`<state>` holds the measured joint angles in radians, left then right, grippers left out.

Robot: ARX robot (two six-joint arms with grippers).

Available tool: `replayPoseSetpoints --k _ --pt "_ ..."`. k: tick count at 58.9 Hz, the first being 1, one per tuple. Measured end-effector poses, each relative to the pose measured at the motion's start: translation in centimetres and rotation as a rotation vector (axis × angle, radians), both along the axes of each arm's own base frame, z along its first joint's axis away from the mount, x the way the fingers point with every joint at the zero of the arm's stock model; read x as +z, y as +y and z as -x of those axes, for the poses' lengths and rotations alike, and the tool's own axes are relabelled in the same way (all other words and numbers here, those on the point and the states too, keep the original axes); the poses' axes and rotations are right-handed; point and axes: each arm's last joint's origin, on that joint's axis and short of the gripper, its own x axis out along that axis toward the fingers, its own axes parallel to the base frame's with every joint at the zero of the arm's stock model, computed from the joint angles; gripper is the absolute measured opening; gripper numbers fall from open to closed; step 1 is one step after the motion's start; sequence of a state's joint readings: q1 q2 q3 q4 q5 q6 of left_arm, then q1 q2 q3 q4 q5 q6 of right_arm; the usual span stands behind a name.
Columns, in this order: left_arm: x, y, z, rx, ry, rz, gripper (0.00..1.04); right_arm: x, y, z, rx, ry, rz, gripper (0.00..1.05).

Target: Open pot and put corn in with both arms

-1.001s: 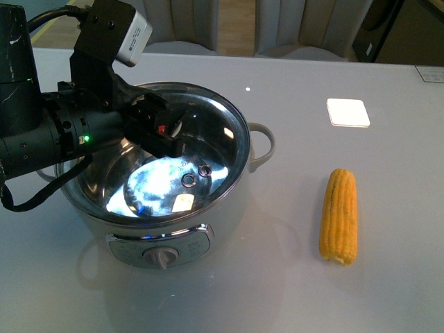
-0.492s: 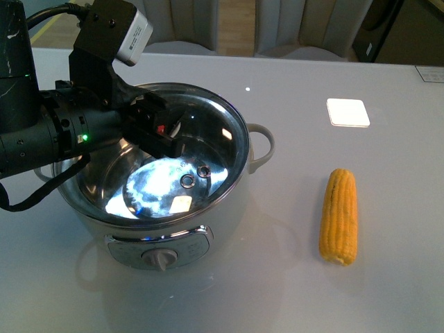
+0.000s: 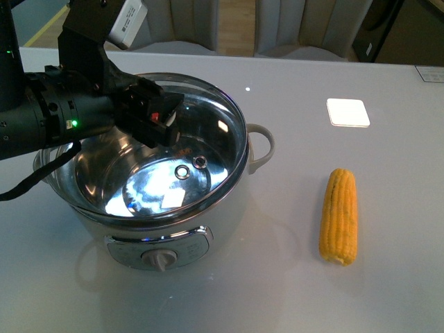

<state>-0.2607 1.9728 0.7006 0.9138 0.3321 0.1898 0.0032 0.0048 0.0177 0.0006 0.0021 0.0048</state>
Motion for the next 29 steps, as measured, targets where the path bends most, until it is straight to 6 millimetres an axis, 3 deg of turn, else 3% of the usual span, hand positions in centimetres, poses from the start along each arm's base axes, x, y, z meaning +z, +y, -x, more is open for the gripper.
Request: replayPoseSetpoints --k 14,29 --pt "1.3 1.2 -0.2 0.031 -0.019 0.000 0.42 0.0 0.0 0.0 0.000 0.000 0.000 0.96" --pt "3.3 4.2 -0.7 0.107 -0.057 0.006 0.42 0.0 0.0 0.0 0.000 0.000 0.000 0.96"
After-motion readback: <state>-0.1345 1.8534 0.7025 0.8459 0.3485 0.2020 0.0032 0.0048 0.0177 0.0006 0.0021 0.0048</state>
